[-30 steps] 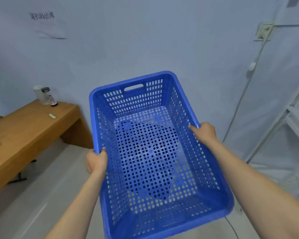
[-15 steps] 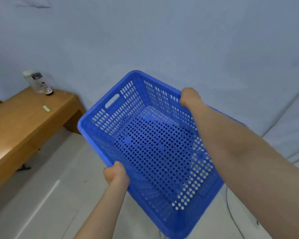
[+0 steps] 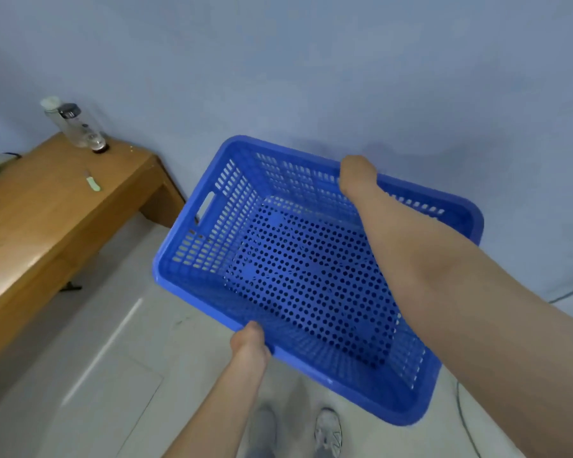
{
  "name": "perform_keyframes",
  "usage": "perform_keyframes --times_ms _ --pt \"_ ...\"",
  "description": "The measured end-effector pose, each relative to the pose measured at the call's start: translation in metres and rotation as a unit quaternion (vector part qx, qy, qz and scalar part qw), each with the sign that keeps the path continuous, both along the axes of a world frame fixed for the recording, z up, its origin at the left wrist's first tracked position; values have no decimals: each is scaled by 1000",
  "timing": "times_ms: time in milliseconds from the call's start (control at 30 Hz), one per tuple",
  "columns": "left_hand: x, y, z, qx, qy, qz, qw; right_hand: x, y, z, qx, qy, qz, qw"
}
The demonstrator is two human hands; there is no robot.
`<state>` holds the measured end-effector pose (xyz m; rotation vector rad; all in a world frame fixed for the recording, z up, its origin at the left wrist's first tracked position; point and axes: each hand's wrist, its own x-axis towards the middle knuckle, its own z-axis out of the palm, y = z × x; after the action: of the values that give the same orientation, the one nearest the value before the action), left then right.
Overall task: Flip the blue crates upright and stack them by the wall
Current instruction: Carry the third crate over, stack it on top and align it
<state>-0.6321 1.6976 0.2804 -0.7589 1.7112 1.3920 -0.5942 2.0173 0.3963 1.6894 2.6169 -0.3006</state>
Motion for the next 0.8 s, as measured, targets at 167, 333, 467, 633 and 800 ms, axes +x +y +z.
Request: perform_keyframes --times_ms 167,333,467,633,800 --pt "-22 26 -4 13 -33 -68 997 -25 19 -6 -71 -33 2 997" --pt "-25 41 -5 -4 -65 -95 993 -23 22 -21 -116 -7 -18 993" --pt "-26 45 0 36 -90 -125 988 21 2 -30 -35 31 -77 996" --pt "-41 43 7 43 -133 -205 969 84 -44 -48 -18 27 -158 987" --pt "-54 32 14 89 -162 -256 949 122 -95 -47 17 55 -311 949"
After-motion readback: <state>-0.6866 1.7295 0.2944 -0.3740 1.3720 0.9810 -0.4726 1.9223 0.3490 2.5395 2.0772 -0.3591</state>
